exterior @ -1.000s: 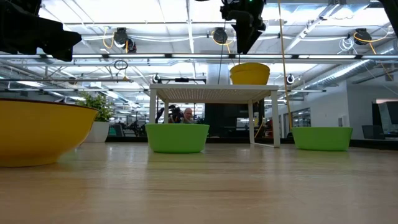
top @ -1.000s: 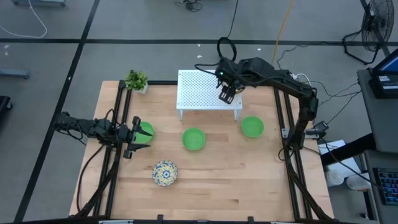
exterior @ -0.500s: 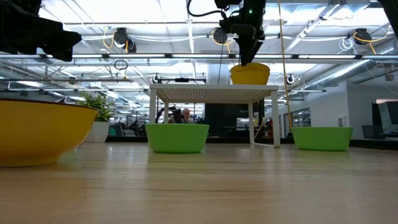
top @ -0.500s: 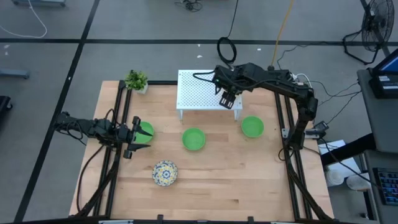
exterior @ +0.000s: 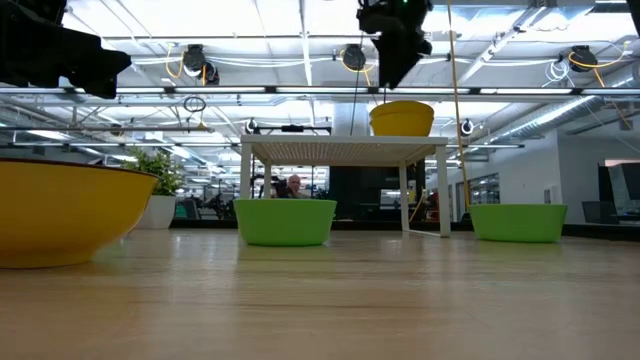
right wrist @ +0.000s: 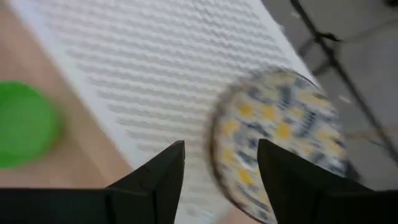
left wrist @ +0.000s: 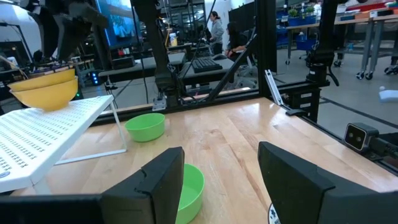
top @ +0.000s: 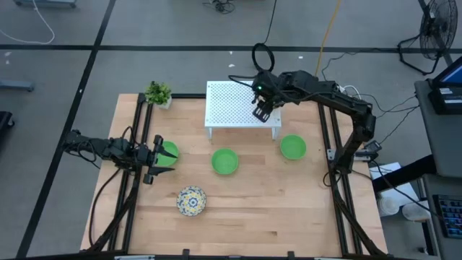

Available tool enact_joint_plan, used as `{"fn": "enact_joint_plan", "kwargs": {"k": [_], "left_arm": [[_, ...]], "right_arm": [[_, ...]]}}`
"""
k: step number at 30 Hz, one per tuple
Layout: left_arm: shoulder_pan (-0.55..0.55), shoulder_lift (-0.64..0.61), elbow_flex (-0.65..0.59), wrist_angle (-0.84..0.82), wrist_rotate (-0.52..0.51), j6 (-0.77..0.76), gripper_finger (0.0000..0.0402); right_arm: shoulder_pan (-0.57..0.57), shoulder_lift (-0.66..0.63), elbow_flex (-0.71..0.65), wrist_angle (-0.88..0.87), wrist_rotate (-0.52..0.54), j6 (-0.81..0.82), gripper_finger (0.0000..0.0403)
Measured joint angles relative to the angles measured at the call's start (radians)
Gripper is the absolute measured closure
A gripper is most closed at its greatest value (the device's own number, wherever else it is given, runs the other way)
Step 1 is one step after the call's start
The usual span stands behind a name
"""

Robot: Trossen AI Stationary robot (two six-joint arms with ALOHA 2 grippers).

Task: Pick & Place Mini bowls
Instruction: Stack the blue and yellow patterned bowl on top of the blue and yellow patterned bowls on the shelf

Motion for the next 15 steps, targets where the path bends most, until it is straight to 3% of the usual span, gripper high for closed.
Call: {"fn": "enact_joint_plan", "kwargs": {"k": [7, 15], "left_arm": [[0.0, 0.0, 0.0, 0.0, 0.0, 0.0, 0.019], [0.0, 0.0, 0.0, 0.0, 0.0, 0.0, 0.019]], "right_arm": [[0.086, -0.006, 0.0, 0.209, -0.319, -0.012, 0.0229], [0.276, -0.006, -0.101, 0.555, -0.443, -0.102, 0.0231]]}}
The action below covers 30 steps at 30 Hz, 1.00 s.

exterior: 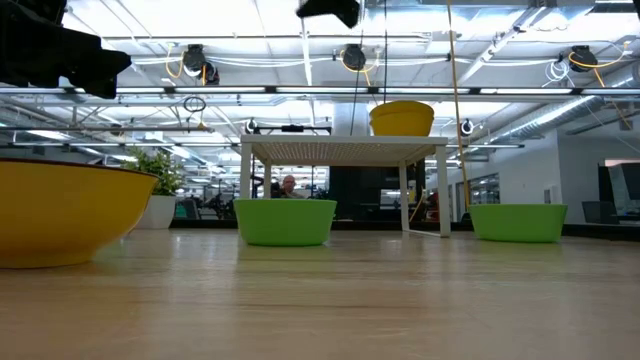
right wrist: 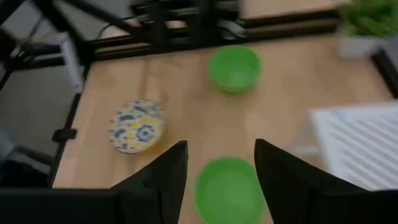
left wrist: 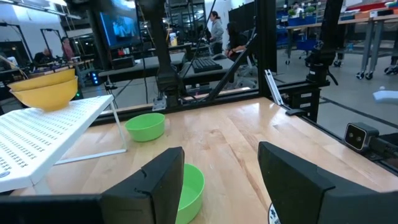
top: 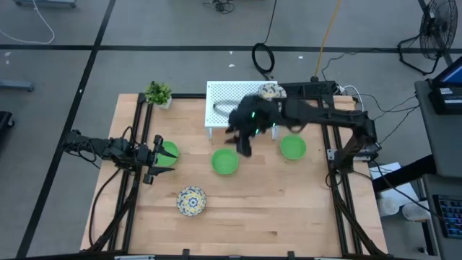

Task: Pick & Place Mini bowls
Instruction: Stack the blue and yellow patterned bowl on top of the blue and yellow patterned bowls on the shelf

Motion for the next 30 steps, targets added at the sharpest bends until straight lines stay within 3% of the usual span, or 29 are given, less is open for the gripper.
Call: {"fn": "enact_joint_plan", "kwargs": {"k": [10, 15, 20, 23, 25, 28, 30], "left_arm": [[0.0, 0.0, 0.0, 0.0, 0.0, 0.0, 0.019], [0.0, 0.0, 0.0, 0.0, 0.0, 0.0, 0.019], [0.0, 0.0, 0.0, 0.001, 0.0, 0.0, 0.019], [0.0, 0.0, 0.0, 0.0, 0.0, 0.0, 0.019], [0.0, 0.0, 0.0, 0.001, 0.0, 0.0, 0.019], [0.0, 0.0, 0.0, 0.001, 0.0, 0.0, 0.019], [0.0, 0.0, 0.0, 0.001, 0.0, 0.0, 0.019]], "right_arm": [[0.225, -0.003, -0.251, 0.316, 0.015, -0.143, 0.02], [0.31, 0.036, -0.26, 0.38, 0.062, -0.214, 0.0162], [0.362, 0.073, -0.261, 0.406, 0.071, -0.307, 0.015], [0.381, 0.074, -0.261, 0.363, 0.13, -0.327, 0.015], [0.385, 0.055, -0.261, 0.289, 0.224, -0.32, 0.0151], [0.374, -0.024, -0.261, 0.1, 0.359, -0.219, 0.016], [0.364, -0.09, -0.262, -0.036, 0.377, -0.113, 0.017]]}}
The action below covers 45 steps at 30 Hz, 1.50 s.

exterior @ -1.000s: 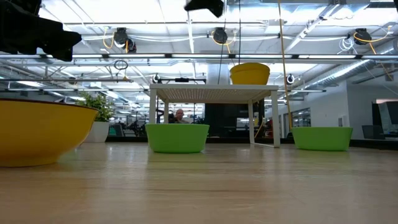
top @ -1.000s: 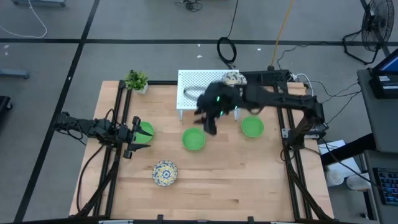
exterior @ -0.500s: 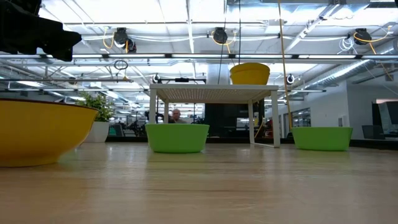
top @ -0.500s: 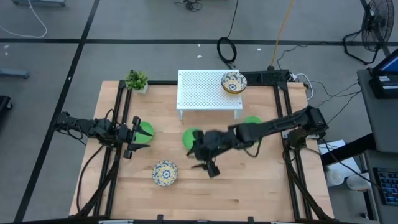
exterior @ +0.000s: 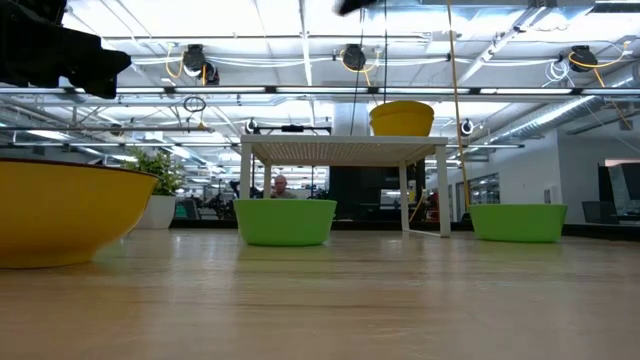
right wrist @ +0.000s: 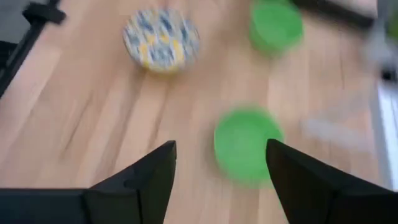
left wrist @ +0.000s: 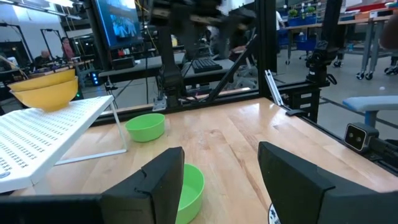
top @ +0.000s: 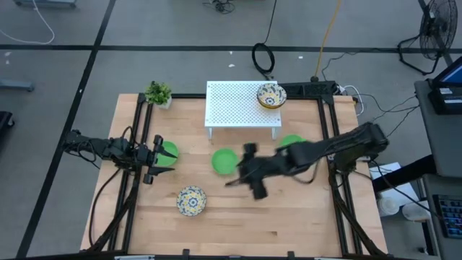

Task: Pick & Place Mini bowls
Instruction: Stack the blue and yellow patterned bowl on top of the blue and yellow patterned bowls on the shelf

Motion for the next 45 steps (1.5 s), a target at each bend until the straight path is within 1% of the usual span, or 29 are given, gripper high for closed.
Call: {"fn": "enact_joint_plan", "kwargs": {"k": [2, 3, 7, 10, 12, 13, 15, 17, 19, 21, 23, 25, 27, 30, 33, 35, 39, 41, 43, 45], "left_arm": [[0.0, 0.0, 0.0, -0.001, 0.0, 0.0, 0.019], [0.0, 0.0, 0.0, 0.0, 0.0, 0.0, 0.019], [0.0, 0.0, 0.0, 0.0, 0.0, 0.0, 0.019], [0.0, 0.0, 0.0, -0.001, 0.0, 0.0, 0.019], [0.0, 0.0, 0.0, 0.002, 0.0, 0.009, 0.019], [0.001, 0.0, 0.0, 0.016, -0.003, 0.044, 0.019], [0.001, 0.0, 0.0, 0.077, -0.007, 0.093, 0.019], [0.001, 0.0, 0.0, 0.14, -0.003, 0.096, 0.019], [0.001, 0.0, 0.0, 0.209, -0.002, 0.075, 0.019], [0.001, 0.0, 0.0, 0.282, 0.001, 0.036, 0.019], [0.001, 0.0, 0.0, 0.351, 0.001, -0.023, 0.019], [0.001, 0.0, 0.0, 0.409, 0.001, -0.075, 0.019], [0.001, 0.0, 0.0, 0.448, 0.001, -0.104, 0.019], [0.001, 0.0, 0.0, 0.516, 0.001, -0.106, 0.019], [0.001, 0.0, 0.0, 0.532, 0.002, -0.156, 0.019], [0.001, 0.0, 0.0, 0.503, 0.0, -0.169, 0.019], [0.001, 0.005, 0.0, 0.342, -0.007, -0.148, 0.019], [0.001, 0.006, 0.0, 0.271, -0.03, -0.154, 0.019], [0.001, 0.019, 0.0, 0.243, -0.077, -0.207, 0.019], [0.002, 0.034, 0.0, 0.263, -0.105, -0.274, 0.019]], "right_arm": [[0.001, -0.075, -0.038, -0.087, -0.001, 0.11, 0.0182], [0.002, -0.116, -0.074, -0.096, -0.001, 0.156, 0.0188], [0.029, -0.316, -0.251, 0.0, 0.015, 0.267, 0.0206], [0.05, -0.459, -0.411, 0.172, 0.066, 0.279, 0.0214], [0.057, -0.542, -0.525, 0.32, 0.09, 0.244, 0.0216], [0.058, -0.582, -0.582, 0.401, 0.101, 0.222, 0.0217], [0.057, -0.656, -0.687, 0.573, 0.103, 0.177, 0.0218], [0.057, -0.715, -0.785, 0.723, 0.104, 0.127, 0.0218], [0.056, -0.761, -0.869, 0.848, 0.113, 0.068, 0.0218], [0.057, -0.797, -0.927, 0.962, 0.154, 0.003, 0.0218], [0.056, -0.828, -0.966, 1.047, 0.201, -0.058, 0.0218], [0.056, -0.846, -0.991, 1.094, 0.237, -0.122, 0.0218], [0.056, -0.855, -1.002, 1.1, 0.251, -0.179, 0.0218], [0.056, -0.862, -1.003, 1.109, 0.263, -0.234, 0.0218], [0.056, -0.857, -1.003, 1.103, 0.261, -0.261, 0.0218], [0.056, -0.853, -1.003, 1.1, 0.26, -0.27, 0.0218], [0.056, -0.851, -1.003, 1.096, 0.26, -0.291, 0.0218], [0.056, -0.854, -1.003, 1.096, 0.26, -0.291, 0.0218], [0.057, -0.855, -1.003, 1.096, 0.26, -0.292, 0.0218], [0.056, -0.855, -1.003, 1.096, 0.26, -0.292, 0.0218]]}}
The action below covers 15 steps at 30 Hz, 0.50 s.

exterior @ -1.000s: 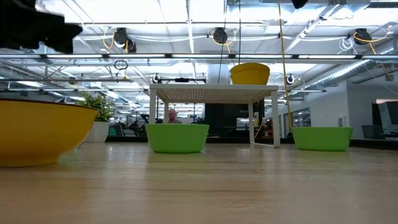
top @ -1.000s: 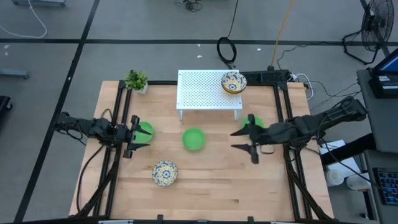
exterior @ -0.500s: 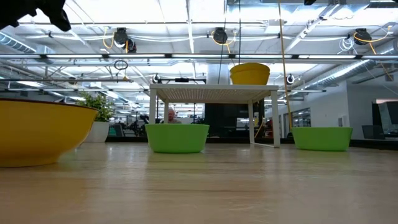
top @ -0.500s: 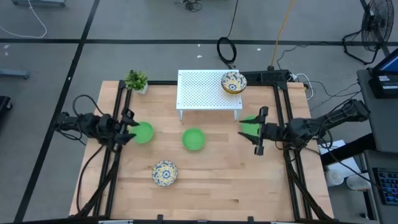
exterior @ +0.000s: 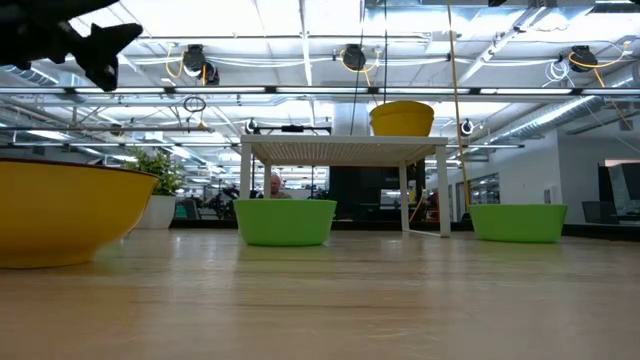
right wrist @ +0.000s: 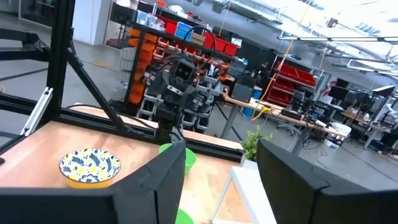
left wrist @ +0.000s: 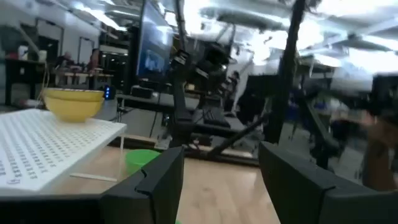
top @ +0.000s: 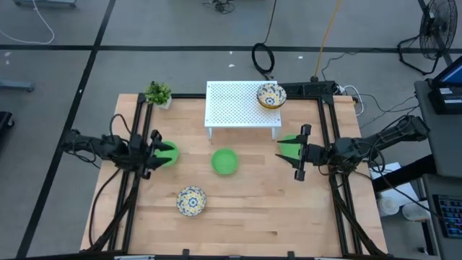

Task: Pick & Place Mini bowls
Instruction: Stack the blue and yellow patterned bowl on top of the blue and yellow patterned bowls on the shelf

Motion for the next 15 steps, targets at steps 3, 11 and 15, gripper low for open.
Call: {"fn": "enact_joint_plan", "kwargs": {"k": [3, 11, 15], "left_arm": [[0.0, 0.047, 0.0, 0.074, 0.056, -0.059, 0.019], [-0.001, 0.253, 0.233, 0.09, -0.008, -0.278, 0.019], [-0.016, 0.505, 0.548, -0.077, -0.008, -0.234, 0.019]], "right_arm": [[0.0, 0.0, 0.0, 0.001, 0.0, -0.019, 0.0218], [0.0, -0.004, 0.0, 0.003, 0.0, -0.03, 0.0218], [0.0, -0.004, 0.0, -0.022, 0.0, -0.027, 0.0218]]}}
